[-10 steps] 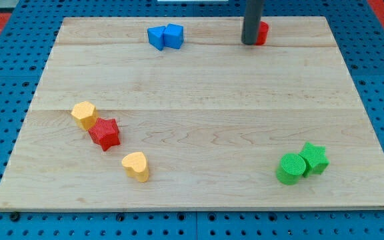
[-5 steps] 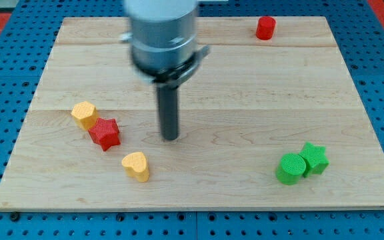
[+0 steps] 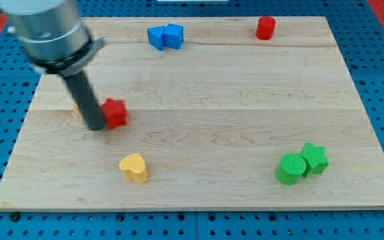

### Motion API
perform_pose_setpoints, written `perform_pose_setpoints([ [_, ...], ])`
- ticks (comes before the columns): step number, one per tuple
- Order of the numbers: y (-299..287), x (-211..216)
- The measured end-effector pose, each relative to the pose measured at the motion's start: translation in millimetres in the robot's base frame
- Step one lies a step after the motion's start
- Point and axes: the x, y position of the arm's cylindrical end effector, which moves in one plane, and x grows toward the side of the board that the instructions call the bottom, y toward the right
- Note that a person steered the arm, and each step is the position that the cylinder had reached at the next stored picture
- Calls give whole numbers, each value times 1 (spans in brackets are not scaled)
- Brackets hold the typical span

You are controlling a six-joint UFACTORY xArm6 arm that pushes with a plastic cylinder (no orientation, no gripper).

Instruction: Push red star to red circle

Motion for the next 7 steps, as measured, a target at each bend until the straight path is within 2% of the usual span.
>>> perform_pose_setpoints([
  [1,97,-8],
  [2,106,-40],
  [3,91,-8],
  [4,6,-6],
  [5,75,-42],
  [6,159,-58],
  [7,203,-101],
])
